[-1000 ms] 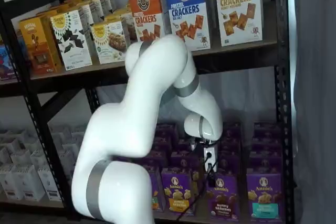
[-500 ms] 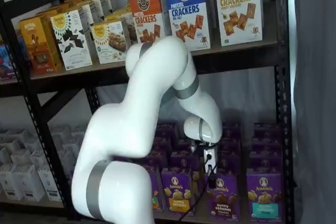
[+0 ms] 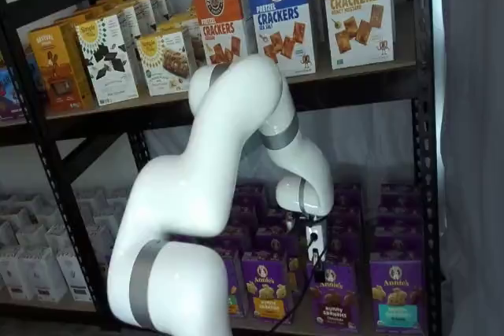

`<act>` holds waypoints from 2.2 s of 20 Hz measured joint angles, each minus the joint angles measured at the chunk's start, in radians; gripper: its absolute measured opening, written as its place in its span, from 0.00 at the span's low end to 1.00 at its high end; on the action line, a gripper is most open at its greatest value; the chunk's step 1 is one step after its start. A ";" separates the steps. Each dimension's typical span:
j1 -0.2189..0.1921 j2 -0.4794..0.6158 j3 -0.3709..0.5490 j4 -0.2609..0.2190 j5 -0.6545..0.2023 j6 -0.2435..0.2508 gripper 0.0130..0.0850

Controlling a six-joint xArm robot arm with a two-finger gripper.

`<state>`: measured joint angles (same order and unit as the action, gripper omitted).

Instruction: Pick up the purple box with a brown patch in the center, on the bottom shelf, the fifth box from the left

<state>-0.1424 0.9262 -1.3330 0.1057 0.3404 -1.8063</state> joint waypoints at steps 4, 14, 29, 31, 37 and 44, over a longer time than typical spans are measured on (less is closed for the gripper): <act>0.000 -0.004 0.009 0.026 -0.013 -0.024 0.56; -0.002 -0.010 0.017 0.017 -0.016 -0.018 0.39; -0.010 -0.047 0.066 -0.033 -0.028 0.020 0.28; -0.012 -0.075 0.100 -0.043 -0.031 0.027 0.28; -0.007 -0.163 0.213 -0.082 -0.041 0.068 0.28; 0.017 -0.307 0.379 -0.061 -0.058 0.070 0.28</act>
<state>-0.1259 0.6194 -0.9541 0.0450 0.2822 -1.7362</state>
